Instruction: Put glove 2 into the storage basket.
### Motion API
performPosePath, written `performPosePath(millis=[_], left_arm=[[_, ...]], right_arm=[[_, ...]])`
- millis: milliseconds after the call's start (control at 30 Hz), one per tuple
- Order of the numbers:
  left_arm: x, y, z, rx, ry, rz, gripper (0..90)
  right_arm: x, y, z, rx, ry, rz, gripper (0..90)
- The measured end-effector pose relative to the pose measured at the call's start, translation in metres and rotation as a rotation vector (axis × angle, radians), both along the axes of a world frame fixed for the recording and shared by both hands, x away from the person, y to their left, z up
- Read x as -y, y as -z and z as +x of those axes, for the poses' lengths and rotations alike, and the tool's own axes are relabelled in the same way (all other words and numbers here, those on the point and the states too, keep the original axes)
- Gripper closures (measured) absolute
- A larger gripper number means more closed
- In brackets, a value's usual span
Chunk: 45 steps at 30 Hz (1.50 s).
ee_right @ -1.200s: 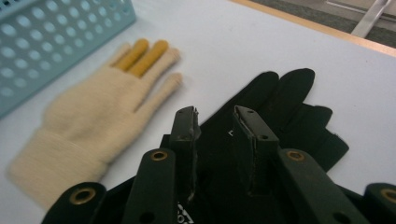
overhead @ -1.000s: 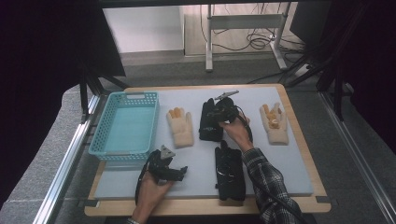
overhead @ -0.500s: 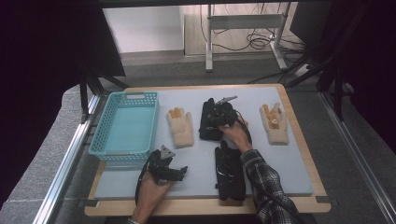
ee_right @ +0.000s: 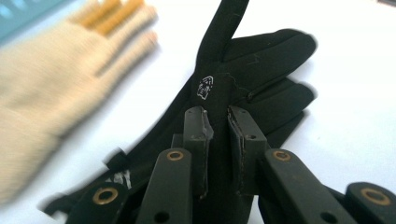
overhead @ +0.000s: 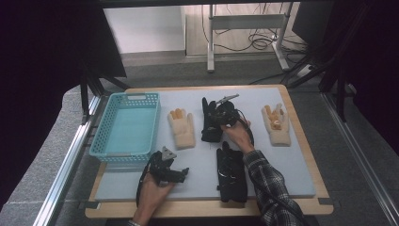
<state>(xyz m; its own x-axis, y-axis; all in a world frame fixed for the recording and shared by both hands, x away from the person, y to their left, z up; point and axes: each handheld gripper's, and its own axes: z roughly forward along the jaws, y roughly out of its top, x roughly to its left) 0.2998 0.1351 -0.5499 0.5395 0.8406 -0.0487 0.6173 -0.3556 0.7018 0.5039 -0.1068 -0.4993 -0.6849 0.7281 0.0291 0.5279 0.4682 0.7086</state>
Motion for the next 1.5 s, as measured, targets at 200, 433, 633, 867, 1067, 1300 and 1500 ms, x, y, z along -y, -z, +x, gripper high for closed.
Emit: performPosePath(millis=[200, 433, 633, 867, 1067, 1300, 1500], left_arm=[[0.000, 0.000, 0.000, 0.000, 0.001, 0.001, 4.1], [0.000, 0.000, 0.000, 0.001, 0.001, 0.002, 4.1], [0.000, 0.000, 0.000, 0.003, -0.003, -0.005, 4.1], [0.000, 0.000, 0.000, 0.003, -0.002, -0.002, 4.1], [0.000, 0.000, 0.000, 0.004, -0.005, -0.005, 4.1], [0.000, 0.000, 0.000, 0.002, -0.002, -0.004, 4.1], [0.000, 0.000, 0.000, 0.003, -0.003, -0.003, 4.1]], right_arm=[[0.010, -0.025, -0.013, 0.032, -0.014, 0.032, 77.3], [0.023, -0.045, -0.035, 0.037, -0.026, 0.072, 77.0], [0.033, -0.055, -0.061, 0.036, -0.048, 0.092, 76.9], [0.047, -0.063, -0.102, 0.034, -0.079, 0.114, 76.7], [0.065, -0.063, -0.142, 0.018, -0.078, 0.141, 76.5], [0.078, -0.056, -0.189, 0.006, -0.065, 0.162, 76.1], [0.078, -0.038, -0.217, 0.032, -0.032, 0.143, 74.9]])
